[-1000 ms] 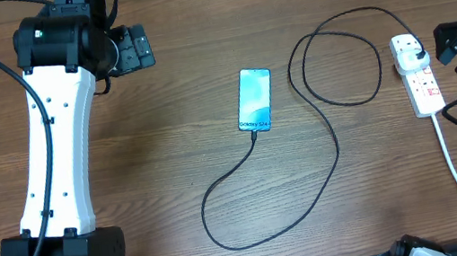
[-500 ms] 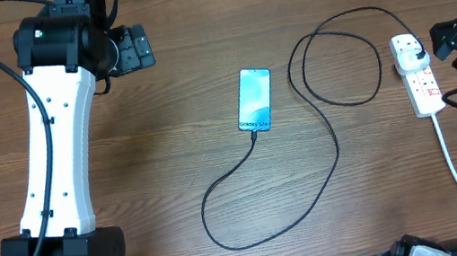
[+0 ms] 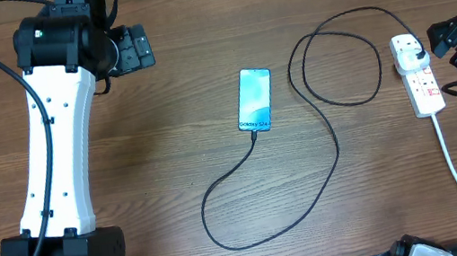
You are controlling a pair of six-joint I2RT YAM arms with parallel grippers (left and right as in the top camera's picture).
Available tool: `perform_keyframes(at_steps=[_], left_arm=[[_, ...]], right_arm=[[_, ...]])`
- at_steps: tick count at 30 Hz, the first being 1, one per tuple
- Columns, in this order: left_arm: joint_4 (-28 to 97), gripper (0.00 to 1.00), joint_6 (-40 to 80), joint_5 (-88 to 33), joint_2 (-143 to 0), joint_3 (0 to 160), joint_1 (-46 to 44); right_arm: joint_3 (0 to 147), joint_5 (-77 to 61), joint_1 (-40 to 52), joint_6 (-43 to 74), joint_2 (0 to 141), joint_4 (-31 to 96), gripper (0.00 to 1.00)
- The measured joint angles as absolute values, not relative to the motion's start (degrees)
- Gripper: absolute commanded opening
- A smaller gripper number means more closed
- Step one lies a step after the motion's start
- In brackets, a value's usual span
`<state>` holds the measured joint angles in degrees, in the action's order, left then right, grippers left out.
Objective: Plug charger to phone and switch on socket
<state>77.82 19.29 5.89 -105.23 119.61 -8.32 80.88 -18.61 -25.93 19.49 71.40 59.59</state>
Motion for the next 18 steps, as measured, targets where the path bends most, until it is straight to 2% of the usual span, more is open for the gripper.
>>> perform_keyframes(at_steps=[18], left_arm=[[77.8, 1.0, 19.3, 5.9, -105.2, 119.6, -8.3]], right_arm=[[80.9, -18.6, -25.9, 19.5, 72.4, 59.6, 1.0]])
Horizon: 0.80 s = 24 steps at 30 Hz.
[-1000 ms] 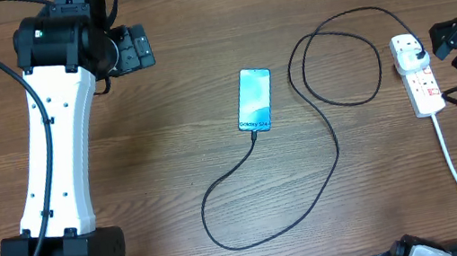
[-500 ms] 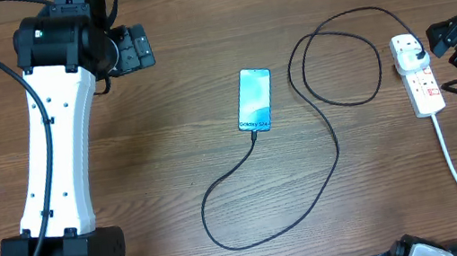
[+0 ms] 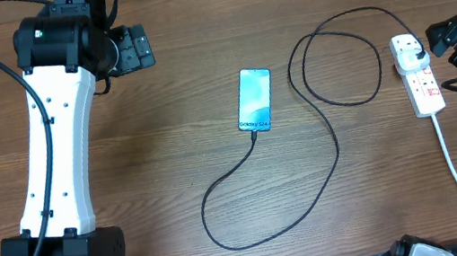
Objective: Plug charger to phone and switch on socket
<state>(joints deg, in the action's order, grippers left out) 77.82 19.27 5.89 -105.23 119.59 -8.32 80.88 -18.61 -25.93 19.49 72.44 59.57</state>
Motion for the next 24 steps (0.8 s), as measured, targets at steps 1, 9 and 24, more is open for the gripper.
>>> perform_keyframes(at_steps=[1, 9, 24], left_arm=[[77.8, 1.0, 19.3, 5.9, -105.2, 119.6, -8.3], [77.8, 1.0, 19.3, 5.9, -105.2, 119.6, -8.3], [78.3, 1.0, 19.3, 5.9, -99.5, 119.4, -8.3]], right_arm=[[80.9, -18.6, -25.9, 19.5, 72.4, 59.6, 1.0], [80.9, -18.6, -25.9, 19.5, 72.4, 59.6, 1.0], [80.9, -18.6, -25.9, 19.5, 72.4, 59.6, 1.0]])
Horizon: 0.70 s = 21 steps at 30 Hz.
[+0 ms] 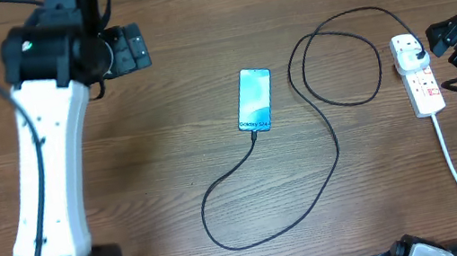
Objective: Plug charger to phone and switch on socket
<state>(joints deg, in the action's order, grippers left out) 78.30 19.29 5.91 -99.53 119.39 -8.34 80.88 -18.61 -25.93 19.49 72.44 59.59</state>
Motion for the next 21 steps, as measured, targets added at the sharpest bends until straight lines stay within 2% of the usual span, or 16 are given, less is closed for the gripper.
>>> perform_keyframes(at_steps=[12, 21], left_arm=[[73.2, 1.0, 19.3, 6.3, -88.6, 119.3, -8.3], [50.3, 1.0, 19.3, 4.2, -78.6, 105.5, -8.3]], right_arm=[[80.9, -18.6, -25.9, 19.5, 72.4, 59.6, 1.0], [80.9, -18.6, -25.9, 19.5, 72.4, 59.6, 1.0]])
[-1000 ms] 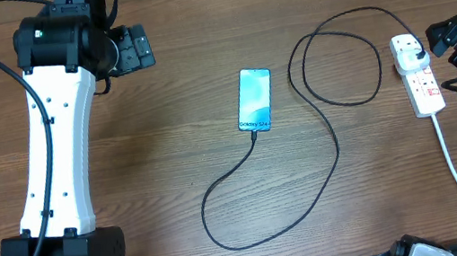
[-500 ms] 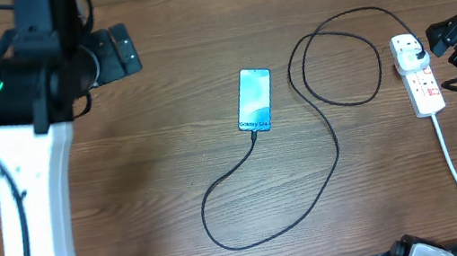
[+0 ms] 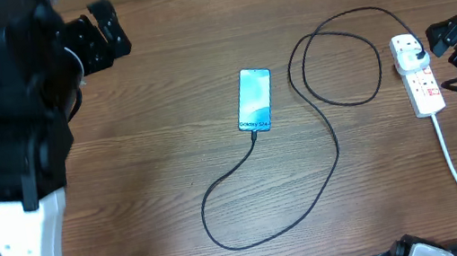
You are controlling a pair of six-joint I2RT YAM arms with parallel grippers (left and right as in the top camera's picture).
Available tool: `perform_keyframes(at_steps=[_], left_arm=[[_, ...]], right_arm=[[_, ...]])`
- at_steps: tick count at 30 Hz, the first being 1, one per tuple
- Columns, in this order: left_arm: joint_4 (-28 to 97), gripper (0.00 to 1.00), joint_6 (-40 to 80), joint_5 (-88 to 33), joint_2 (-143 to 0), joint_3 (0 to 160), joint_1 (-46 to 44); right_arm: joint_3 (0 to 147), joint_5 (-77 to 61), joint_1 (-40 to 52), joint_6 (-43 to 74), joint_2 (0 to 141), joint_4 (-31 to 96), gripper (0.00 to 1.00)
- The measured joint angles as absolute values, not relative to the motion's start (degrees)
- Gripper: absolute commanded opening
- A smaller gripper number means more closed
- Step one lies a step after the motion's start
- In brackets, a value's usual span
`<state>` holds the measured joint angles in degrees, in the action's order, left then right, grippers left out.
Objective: Plug charger to phone and switch on socket
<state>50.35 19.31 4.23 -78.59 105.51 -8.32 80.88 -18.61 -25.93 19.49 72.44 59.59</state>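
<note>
In the overhead view the phone (image 3: 254, 99) lies flat mid-table with its screen lit. A black charger cable (image 3: 336, 144) runs from the phone's bottom end, loops across the table and ends in a black plug (image 3: 418, 53) seated in the white power strip (image 3: 417, 75) at the right. My right gripper (image 3: 443, 46) hovers just right of the strip, apparently open and holding nothing. My left gripper (image 3: 102, 34) is far off at the top left, apparently open and empty. The strip's switch is too small to read.
The strip's white lead trails down to the front right edge. My left arm's white link (image 3: 11, 251) and dark wrist (image 3: 16, 105) fill the left side of the view. A cable loop (image 3: 227, 242) lies near the front centre.
My left arm has pulled back toward the left edge, its gripper now further left and farther back. Phone, cable, strip and right gripper stand as before.
At the first two moments both arms held still, the phone lit with the cable in it and the plug in the strip. Then the left arm began shifting left, and now it sits well to the left. The right gripper stayed beside the strip throughout.
</note>
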Motion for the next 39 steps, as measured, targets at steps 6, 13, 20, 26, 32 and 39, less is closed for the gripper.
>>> perform_keyframes(at_steps=[6, 13, 20, 26, 32, 39], left_arm=[[25.9, 1.0, 19.3, -0.1, -68.5, 87.1, -8.3], [-10.6, 1.0, 19.3, -4.4, -56.9, 61.1, -8.3], [-31.6, 1.0, 19.3, -5.2, -47.3, 39.2, -7.4], [-32.4, 1.0, 19.3, -5.4, -39.6, 27.1, -4.4], [-32.7, 1.0, 19.4, -5.4, -29.8, 18.0, -0.5], [-32.9, 1.0, 21.8, -5.4, -21.4, 9.6, 2.5]], right_arm=[[80.9, -18.6, -25.9, 19.5, 72.5, 59.6, 1.0], [80.9, -18.6, -25.9, 19.5, 72.5, 59.6, 1.0], [80.9, -18.6, -25.9, 19.5, 72.6, 59.6, 1.0], [80.9, -18.6, -25.9, 19.5, 72.6, 59.6, 1.0], [80.9, -18.6, -25.9, 19.5, 72.6, 59.6, 1.0], [80.9, -18.6, -25.9, 19.5, 72.6, 59.6, 1.0]])
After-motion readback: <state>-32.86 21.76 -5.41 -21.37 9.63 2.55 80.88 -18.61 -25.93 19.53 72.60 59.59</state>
